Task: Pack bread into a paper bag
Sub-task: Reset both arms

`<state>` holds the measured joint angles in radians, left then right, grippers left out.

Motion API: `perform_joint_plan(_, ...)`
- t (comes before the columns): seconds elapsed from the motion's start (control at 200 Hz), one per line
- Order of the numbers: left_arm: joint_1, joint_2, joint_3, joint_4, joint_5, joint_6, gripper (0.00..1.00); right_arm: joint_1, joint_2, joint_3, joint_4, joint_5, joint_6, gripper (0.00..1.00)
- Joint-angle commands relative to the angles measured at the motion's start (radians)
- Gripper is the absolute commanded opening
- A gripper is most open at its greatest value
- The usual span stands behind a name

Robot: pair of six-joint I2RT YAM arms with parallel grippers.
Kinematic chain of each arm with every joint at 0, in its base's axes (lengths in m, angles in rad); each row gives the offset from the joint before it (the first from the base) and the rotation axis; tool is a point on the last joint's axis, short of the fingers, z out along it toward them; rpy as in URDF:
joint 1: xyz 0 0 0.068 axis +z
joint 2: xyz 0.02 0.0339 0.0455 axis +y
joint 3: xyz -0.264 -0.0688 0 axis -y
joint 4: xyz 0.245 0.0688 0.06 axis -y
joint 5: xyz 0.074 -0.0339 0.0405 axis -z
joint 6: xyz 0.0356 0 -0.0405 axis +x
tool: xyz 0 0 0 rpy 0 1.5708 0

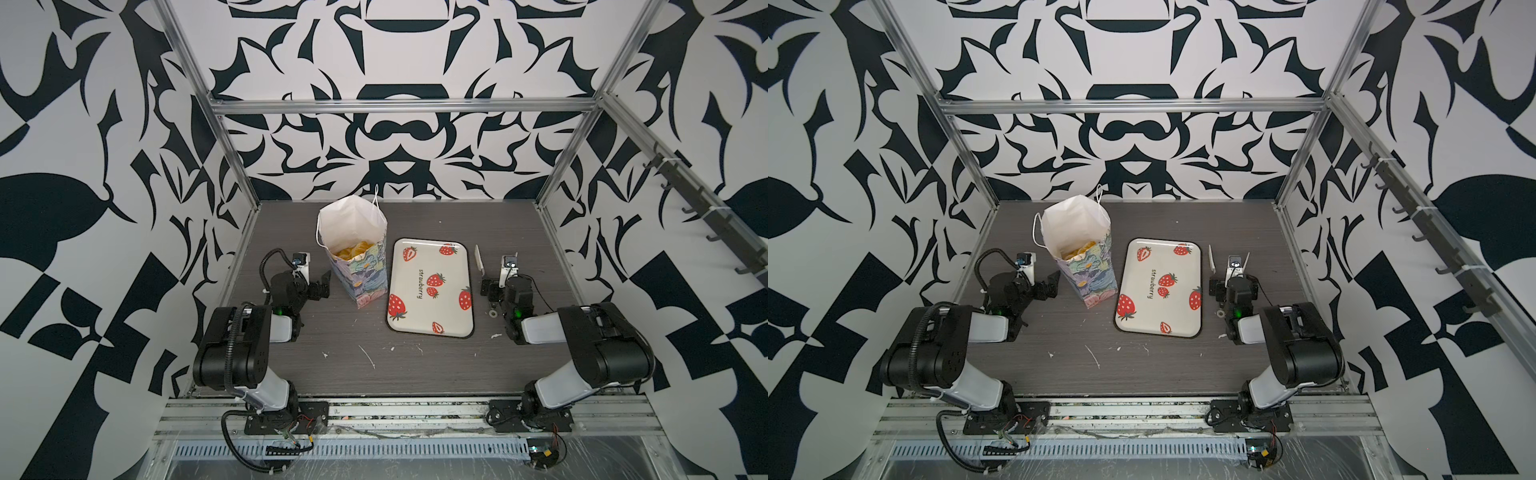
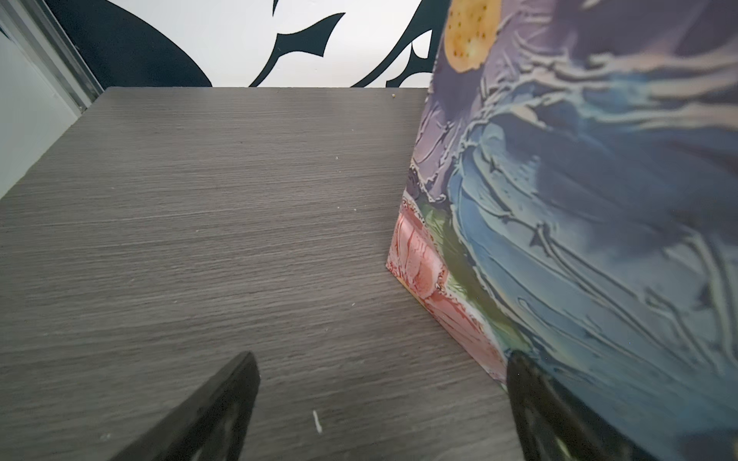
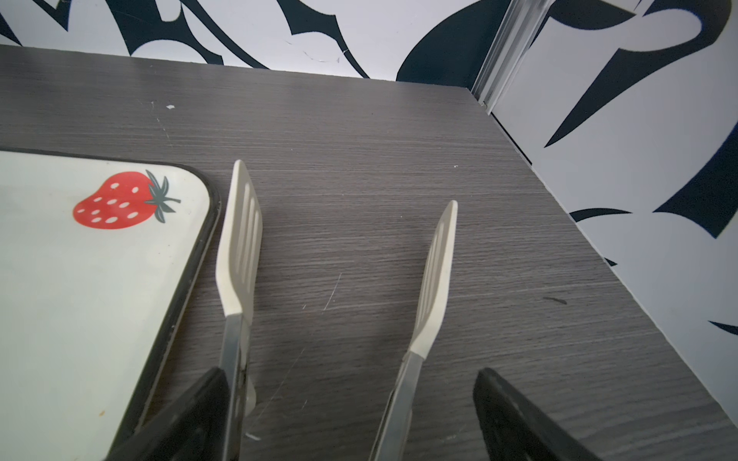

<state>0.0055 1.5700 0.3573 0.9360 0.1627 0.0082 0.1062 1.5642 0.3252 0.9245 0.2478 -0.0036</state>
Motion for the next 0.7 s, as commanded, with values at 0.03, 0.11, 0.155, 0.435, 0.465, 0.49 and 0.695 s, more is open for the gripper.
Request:
perform_joint_plan(0.03, 0.002, -0.006, 0.013, -0.014, 0.016, 0.005, 0.99, 0.0, -0.004, 0.025, 0.002, 0.018, 0.004, 0.99)
perform_joint_plan(0.11, 0.002, -0.007, 0.011, -0.011, 0.017, 0.003, 0.99, 0.001, -0.005, 0.012, 0.028, 0.102, 0.037, 0.99)
perform_joint_plan(0.155, 0.002, -0.006, 0.011, -0.011, 0.005, 0.0, 0.99, 0.002, -0.007, -0.005, 0.054, 0.145, 0.061, 0.99)
perform_joint_plan(0.435, 0.002, -0.005, 0.021, -0.024, -0.072, -0.027, 0.99, 0.002, -0.006, 0.023, 0.007, -0.001, 0.0, 0.99)
perform_joint_plan(0.465, 0.002, -0.005, 0.019, -0.022, -0.072, -0.026, 0.99, 0.002, -0.006, 0.021, 0.008, 0.001, 0.003, 0.99)
perform_joint_plan(0.49, 0.002, -0.006, 0.019, -0.024, -0.071, -0.027, 0.99, 0.001, -0.007, 0.021, 0.007, 0.001, 0.003, 0.99)
perform_joint_plan(0.695, 0.002, -0.006, 0.022, -0.03, -0.054, -0.019, 0.99, 0.002, -0.007, 0.023, 0.005, -0.001, 0.0, 0.99)
